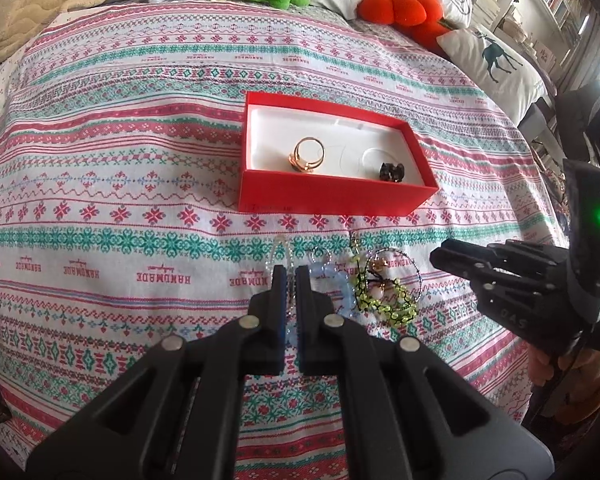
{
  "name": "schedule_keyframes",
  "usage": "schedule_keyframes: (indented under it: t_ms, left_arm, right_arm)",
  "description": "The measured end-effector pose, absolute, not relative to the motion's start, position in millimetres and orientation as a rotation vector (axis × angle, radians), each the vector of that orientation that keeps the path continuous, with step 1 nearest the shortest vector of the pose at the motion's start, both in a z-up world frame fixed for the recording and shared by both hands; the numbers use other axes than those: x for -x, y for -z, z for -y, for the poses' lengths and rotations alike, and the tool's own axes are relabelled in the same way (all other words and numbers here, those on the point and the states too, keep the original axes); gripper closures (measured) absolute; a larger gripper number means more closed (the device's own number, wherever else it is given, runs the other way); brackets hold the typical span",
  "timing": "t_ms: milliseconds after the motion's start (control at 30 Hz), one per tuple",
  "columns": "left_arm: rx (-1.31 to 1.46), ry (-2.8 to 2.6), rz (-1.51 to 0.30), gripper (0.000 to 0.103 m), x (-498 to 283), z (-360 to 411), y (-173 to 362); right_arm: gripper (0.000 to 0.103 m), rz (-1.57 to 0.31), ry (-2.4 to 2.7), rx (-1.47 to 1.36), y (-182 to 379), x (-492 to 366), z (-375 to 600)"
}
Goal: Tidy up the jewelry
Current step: 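Grasp the thin silver bangle with the left tool while the right grasps the green-beaded bangle, then lift both bangles into the red box and open both tools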
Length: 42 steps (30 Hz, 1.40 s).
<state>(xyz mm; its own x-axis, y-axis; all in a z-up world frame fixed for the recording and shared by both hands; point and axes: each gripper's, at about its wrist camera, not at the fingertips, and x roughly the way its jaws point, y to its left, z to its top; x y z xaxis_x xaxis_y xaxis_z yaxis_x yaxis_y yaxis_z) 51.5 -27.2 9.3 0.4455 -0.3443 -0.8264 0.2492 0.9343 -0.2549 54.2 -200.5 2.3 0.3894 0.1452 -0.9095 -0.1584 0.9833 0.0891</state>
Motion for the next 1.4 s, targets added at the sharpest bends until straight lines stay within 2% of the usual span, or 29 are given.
schedule_keyframes:
  t_ms: [100, 200, 267, 400, 633, 700, 733, 767, 1400]
  left_arm:
    - [0.093, 0.368, -1.051, 0.098, -51.7, 27.2, -7.8]
    - [0.084, 0.358, -1.058, 0.098, -52.1, 26.7, -5.2]
    - [0.081, 0.351, -1.064, 0.098, -52.1, 25.9, -3.0]
    - [0.073, 0.344, -1.065, 0.098, -51.6, 23.5, -1.2]
    - [0.064, 0.331, -1.062, 0.098, -49.8, 21.9, -0.7]
    - [0.058, 0.324, -1.058, 0.098, -49.9, 22.1, -0.5]
    - [0.053, 0.319, -1.055, 0.098, -50.0, 22.9, -0.4]
    - [0.05, 0.313, -1.053, 0.098, -50.2, 23.1, -0.4]
    - [0.118, 0.318, -1.026, 0.098, -49.9, 16.6, -18.7]
  right_arm:
    - [0.085, -1.184, -0.166, 0.022, 9.7, -58.8, 201.8]
    - [0.074, -1.201, -0.144, 0.022, 17.9, -62.1, 202.4]
    - [0.042, -1.203, -0.13, 0.012, 20.1, -62.9, 203.5]
    - [0.042, -1.189, -0.121, 0.009, 21.8, -63.0, 203.4]
    - [0.062, -1.225, -0.091, 0.046, 40.9, -64.8, 196.4]
    - [0.079, -1.212, -0.117, 0.065, 40.3, -62.6, 191.0]
    - [0.092, -1.211, -0.132, 0.072, 39.7, -61.5, 188.1]
    - [0.097, -1.21, -0.145, 0.083, 38.7, -60.2, 185.0]
    - [0.1, -1.065, -0.239, -0.058, -32.2, -40.8, 195.5]
